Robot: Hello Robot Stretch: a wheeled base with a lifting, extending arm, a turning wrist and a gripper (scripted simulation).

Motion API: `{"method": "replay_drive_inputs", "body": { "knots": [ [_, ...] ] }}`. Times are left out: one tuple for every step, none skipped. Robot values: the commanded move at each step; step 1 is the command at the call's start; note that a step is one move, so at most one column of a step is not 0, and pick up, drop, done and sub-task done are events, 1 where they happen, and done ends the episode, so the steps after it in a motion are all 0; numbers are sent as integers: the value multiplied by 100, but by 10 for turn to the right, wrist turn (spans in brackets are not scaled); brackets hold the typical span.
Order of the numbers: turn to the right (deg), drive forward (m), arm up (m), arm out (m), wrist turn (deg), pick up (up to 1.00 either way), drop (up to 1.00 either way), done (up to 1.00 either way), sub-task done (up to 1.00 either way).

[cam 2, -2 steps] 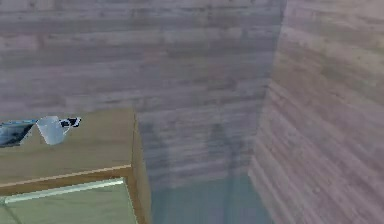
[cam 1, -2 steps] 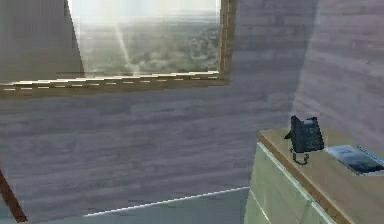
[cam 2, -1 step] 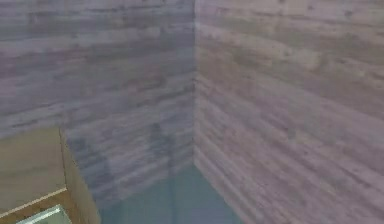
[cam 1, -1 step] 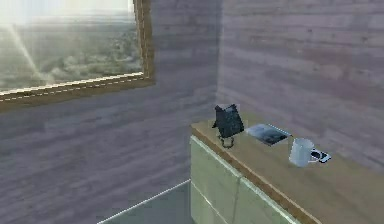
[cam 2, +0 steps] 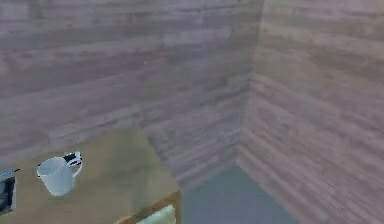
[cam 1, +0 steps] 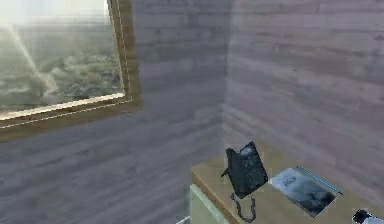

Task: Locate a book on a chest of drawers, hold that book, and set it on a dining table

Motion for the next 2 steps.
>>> {"method": "replay_drive_inputs", "body": {
  "knots": [
    [-450, 0, 0, 0, 0, 0, 0, 0, 0],
    [-90, 0, 0, 0, 0, 0, 0, 0, 0]
  ]
}}
